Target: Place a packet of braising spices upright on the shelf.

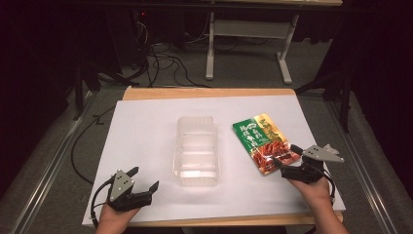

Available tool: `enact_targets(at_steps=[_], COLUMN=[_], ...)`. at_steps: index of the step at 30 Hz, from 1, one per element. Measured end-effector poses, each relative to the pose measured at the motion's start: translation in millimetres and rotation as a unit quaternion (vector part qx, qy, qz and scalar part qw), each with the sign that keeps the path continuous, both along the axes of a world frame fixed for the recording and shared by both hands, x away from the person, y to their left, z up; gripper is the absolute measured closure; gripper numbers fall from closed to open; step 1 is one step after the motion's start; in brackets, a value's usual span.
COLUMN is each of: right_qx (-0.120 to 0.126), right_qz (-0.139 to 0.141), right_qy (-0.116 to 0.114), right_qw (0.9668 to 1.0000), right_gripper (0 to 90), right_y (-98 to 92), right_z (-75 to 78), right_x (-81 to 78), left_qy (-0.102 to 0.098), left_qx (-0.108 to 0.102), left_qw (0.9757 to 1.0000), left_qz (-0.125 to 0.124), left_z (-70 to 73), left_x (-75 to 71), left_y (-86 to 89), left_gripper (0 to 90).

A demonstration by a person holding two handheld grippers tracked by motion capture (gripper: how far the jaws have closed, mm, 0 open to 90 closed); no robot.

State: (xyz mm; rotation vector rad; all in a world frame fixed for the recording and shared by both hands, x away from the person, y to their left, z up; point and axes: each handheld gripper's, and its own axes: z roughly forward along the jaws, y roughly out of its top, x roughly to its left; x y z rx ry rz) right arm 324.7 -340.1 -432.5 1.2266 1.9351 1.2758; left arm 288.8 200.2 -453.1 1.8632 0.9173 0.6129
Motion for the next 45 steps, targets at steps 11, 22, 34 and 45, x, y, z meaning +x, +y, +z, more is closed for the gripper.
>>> enact_targets(at_steps=[11, 22, 34, 45], right_qx=[0.013, 0.031, 0.064, 0.074], right_qz=[-0.040, -0.083, -0.104, -0.100], right_qy=[0.029, 0.083, 0.155, 0.179], right_qw=[0.9987, 0.9926, 0.9803, 0.9759], right_gripper=[18.9, 35.9, 46.5, 58.9], right_y=[-33.7, -56.2, -70.4, -69.3], right_z=[-10.4, -23.4, -39.5, -44.6], right_x=[15.1, 35.7, 45.5, 49.9], left_qy=[0.001, 0.000, 0.000, 0.000], left_qx=[0.005, 0.008, 0.010, 0.011], left_qw=[1.0000, 0.9999, 0.9999, 0.9999], left_qz=[-0.005, -0.009, -0.009, -0.006], left_z=[-0.7, -1.2, -1.1, -1.9], left_x=[-0.6, -1.0, -1.8, -3.9], left_y=[-0.1, -1.5, -0.9, 1.2], left_gripper=[15.8, 15.8, 15.8, 15.8])
